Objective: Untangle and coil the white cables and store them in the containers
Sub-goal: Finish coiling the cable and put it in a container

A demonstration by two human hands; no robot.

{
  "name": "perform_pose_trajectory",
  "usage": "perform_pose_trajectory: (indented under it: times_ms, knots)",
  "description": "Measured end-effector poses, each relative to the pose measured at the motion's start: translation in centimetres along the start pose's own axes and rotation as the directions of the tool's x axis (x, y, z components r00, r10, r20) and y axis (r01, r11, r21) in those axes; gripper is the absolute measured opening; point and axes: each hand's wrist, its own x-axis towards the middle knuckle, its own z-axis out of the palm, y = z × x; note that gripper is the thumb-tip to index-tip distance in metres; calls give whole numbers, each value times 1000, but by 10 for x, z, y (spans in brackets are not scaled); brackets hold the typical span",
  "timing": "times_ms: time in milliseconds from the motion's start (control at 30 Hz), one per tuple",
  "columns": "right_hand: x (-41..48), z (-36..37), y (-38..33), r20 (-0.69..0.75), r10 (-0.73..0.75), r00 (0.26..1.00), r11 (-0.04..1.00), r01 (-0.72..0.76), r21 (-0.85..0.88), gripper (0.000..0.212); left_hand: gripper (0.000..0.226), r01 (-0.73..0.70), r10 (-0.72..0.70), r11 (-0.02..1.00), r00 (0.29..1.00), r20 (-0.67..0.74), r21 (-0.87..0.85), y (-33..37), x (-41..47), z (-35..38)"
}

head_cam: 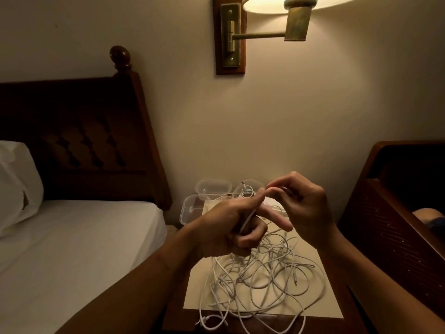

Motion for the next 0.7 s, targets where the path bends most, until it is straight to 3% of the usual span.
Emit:
perform_pose_trajectory:
  times_ms: [133, 233, 300, 400, 467, 567, 700]
  knots:
    - [-11, 17, -12, -28, 205, 978, 935, -188, 299, 4, 53, -93, 120, 977, 984, 133, -191, -3, -2, 13]
    - [-26, 36, -25, 39, 335, 941, 807, -308, 504, 8, 48, -213, 235, 931, 971, 40, -297, -5, 1, 14]
    - [-37, 45, -31, 115, 362, 925, 753, -363, 549, 15, 49, -272, 280, 901, 960, -27, -338, -6, 4, 9]
    - [-55, 51, -29, 229, 426, 875, 816, -481, 322, 25, 51, -295, 279, 895, 955, -98, -334, -8, 9, 1]
    - [-62, 49, -25, 251, 421, 872, 881, -458, 115, 26, 52, -295, 260, 922, 952, -165, -250, -10, 10, -6]
    - [-61, 43, -29, 300, 362, 883, 932, -351, -91, 22, 49, -284, 261, 957, 926, -273, -50, -10, 10, -12]
    - [-52, 38, -34, 377, 380, 845, 924, -363, -117, 10, 40, -170, 307, 917, 878, -366, 362, -1, 14, -6]
